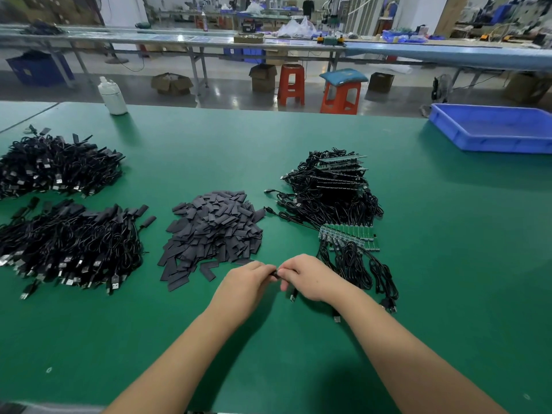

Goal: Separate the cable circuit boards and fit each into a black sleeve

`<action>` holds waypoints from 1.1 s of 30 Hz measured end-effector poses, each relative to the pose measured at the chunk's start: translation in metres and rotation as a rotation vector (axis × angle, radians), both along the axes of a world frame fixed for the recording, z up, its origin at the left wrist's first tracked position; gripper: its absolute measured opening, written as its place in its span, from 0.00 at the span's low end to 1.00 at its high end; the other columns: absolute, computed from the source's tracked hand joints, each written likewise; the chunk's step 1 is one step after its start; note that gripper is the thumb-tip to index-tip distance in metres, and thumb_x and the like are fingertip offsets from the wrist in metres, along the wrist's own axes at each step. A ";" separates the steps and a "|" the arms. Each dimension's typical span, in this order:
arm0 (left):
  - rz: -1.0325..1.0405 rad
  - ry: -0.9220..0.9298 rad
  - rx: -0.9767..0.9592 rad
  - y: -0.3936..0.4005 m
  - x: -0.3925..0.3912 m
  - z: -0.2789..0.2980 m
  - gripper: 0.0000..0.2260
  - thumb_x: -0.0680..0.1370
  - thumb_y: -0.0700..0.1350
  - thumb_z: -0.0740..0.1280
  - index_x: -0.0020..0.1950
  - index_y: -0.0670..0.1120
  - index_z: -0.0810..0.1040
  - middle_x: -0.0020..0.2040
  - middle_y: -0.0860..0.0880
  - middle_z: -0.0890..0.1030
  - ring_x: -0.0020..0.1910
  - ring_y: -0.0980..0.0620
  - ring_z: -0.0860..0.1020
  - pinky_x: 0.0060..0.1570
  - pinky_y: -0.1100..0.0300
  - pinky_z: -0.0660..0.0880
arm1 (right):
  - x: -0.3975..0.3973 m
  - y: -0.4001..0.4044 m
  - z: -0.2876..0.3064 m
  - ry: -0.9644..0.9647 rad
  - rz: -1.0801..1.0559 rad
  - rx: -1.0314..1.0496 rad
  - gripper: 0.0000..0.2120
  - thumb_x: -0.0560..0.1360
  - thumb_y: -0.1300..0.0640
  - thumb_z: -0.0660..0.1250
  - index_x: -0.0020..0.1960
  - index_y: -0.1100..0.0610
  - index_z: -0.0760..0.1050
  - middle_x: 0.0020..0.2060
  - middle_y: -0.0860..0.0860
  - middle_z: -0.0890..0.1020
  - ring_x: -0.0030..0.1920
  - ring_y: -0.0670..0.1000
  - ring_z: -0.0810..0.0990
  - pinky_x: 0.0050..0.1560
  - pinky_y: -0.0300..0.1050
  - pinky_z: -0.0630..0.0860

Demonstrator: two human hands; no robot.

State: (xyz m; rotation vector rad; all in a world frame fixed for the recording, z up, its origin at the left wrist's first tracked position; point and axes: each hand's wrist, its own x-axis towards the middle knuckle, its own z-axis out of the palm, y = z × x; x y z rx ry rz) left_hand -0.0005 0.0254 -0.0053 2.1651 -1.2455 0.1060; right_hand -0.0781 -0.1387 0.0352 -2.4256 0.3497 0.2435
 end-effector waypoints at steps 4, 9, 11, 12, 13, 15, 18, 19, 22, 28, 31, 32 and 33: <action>0.044 -0.042 -0.008 -0.003 0.000 0.001 0.08 0.80 0.45 0.67 0.56 0.45 0.82 0.47 0.47 0.83 0.43 0.44 0.81 0.43 0.52 0.78 | 0.001 -0.003 0.002 -0.038 -0.026 -0.077 0.17 0.82 0.48 0.58 0.46 0.54 0.81 0.30 0.47 0.78 0.27 0.45 0.69 0.32 0.42 0.64; 0.046 -0.052 0.044 -0.006 -0.001 0.000 0.10 0.82 0.47 0.64 0.60 0.46 0.81 0.50 0.47 0.82 0.46 0.44 0.81 0.45 0.51 0.77 | 0.001 0.000 0.004 -0.016 -0.016 -0.061 0.17 0.84 0.53 0.56 0.49 0.56 0.81 0.32 0.41 0.79 0.25 0.35 0.71 0.29 0.32 0.63; 0.040 -0.065 0.079 -0.006 -0.001 -0.001 0.10 0.82 0.46 0.64 0.61 0.47 0.79 0.52 0.48 0.81 0.46 0.44 0.80 0.45 0.50 0.77 | 0.000 0.002 0.006 -0.022 -0.022 -0.045 0.17 0.84 0.53 0.56 0.49 0.57 0.81 0.28 0.40 0.77 0.24 0.32 0.71 0.28 0.30 0.64; 0.034 -0.078 0.099 -0.006 0.000 -0.001 0.10 0.81 0.45 0.64 0.61 0.48 0.79 0.52 0.49 0.81 0.47 0.45 0.80 0.45 0.50 0.76 | -0.001 0.002 0.007 -0.024 -0.021 -0.036 0.17 0.84 0.54 0.56 0.48 0.58 0.81 0.26 0.40 0.77 0.24 0.32 0.71 0.28 0.30 0.65; 0.028 -0.100 0.121 -0.006 0.000 -0.002 0.10 0.81 0.43 0.65 0.61 0.48 0.78 0.52 0.49 0.81 0.47 0.45 0.80 0.45 0.50 0.76 | -0.002 0.002 0.007 -0.022 -0.019 -0.027 0.17 0.84 0.54 0.56 0.48 0.58 0.81 0.25 0.40 0.77 0.24 0.32 0.71 0.28 0.29 0.65; 0.021 -0.139 0.162 -0.005 0.000 -0.002 0.11 0.78 0.40 0.67 0.60 0.47 0.78 0.52 0.48 0.80 0.47 0.45 0.79 0.45 0.50 0.75 | -0.003 0.002 0.007 -0.014 -0.013 -0.014 0.16 0.84 0.54 0.56 0.48 0.57 0.81 0.30 0.41 0.80 0.25 0.32 0.72 0.29 0.29 0.65; -0.010 -0.199 0.179 -0.005 0.000 0.001 0.13 0.73 0.36 0.70 0.56 0.45 0.79 0.50 0.48 0.79 0.47 0.46 0.78 0.42 0.51 0.76 | -0.002 0.003 0.005 -0.012 -0.003 -0.003 0.16 0.84 0.53 0.57 0.48 0.56 0.81 0.42 0.46 0.86 0.27 0.33 0.73 0.30 0.29 0.65; -0.020 -0.239 0.181 -0.005 0.000 0.002 0.14 0.71 0.35 0.72 0.55 0.44 0.79 0.50 0.48 0.80 0.46 0.46 0.78 0.41 0.51 0.77 | -0.002 0.003 0.005 -0.012 0.000 0.003 0.16 0.83 0.53 0.57 0.48 0.56 0.81 0.43 0.47 0.86 0.26 0.32 0.73 0.30 0.28 0.65; -0.050 -0.212 0.112 -0.004 0.002 -0.001 0.25 0.69 0.29 0.70 0.65 0.43 0.76 0.65 0.45 0.76 0.55 0.47 0.78 0.52 0.53 0.78 | -0.002 0.004 0.003 -0.005 0.007 0.025 0.15 0.83 0.54 0.58 0.43 0.54 0.81 0.32 0.41 0.83 0.23 0.36 0.72 0.26 0.30 0.64; 0.157 0.940 -0.433 -0.020 -0.009 0.011 0.26 0.81 0.41 0.65 0.77 0.50 0.61 0.68 0.53 0.74 0.60 0.62 0.78 0.65 0.63 0.72 | 0.012 0.011 0.013 -0.273 -0.316 0.712 0.12 0.82 0.57 0.63 0.46 0.61 0.82 0.38 0.51 0.84 0.36 0.44 0.80 0.40 0.35 0.76; 0.016 1.094 -0.267 -0.021 -0.013 0.004 0.16 0.79 0.45 0.69 0.67 0.49 0.74 0.53 0.50 0.84 0.53 0.52 0.82 0.59 0.57 0.75 | 0.020 0.011 0.015 -0.368 -0.468 1.085 0.09 0.81 0.59 0.64 0.49 0.62 0.81 0.43 0.56 0.83 0.46 0.51 0.82 0.49 0.42 0.81; 0.017 1.080 -0.250 -0.022 -0.016 0.003 0.12 0.79 0.44 0.70 0.62 0.47 0.77 0.49 0.48 0.85 0.48 0.49 0.83 0.55 0.55 0.77 | 0.023 0.011 0.013 -0.387 -0.496 1.163 0.09 0.81 0.59 0.64 0.49 0.63 0.81 0.44 0.56 0.83 0.47 0.52 0.82 0.51 0.44 0.81; 0.055 1.069 -0.271 -0.024 -0.017 0.003 0.08 0.79 0.42 0.69 0.57 0.44 0.78 0.45 0.46 0.85 0.44 0.47 0.84 0.53 0.52 0.78 | 0.025 0.011 0.011 -0.395 -0.511 1.197 0.10 0.81 0.58 0.64 0.51 0.63 0.81 0.45 0.56 0.83 0.48 0.52 0.82 0.53 0.45 0.81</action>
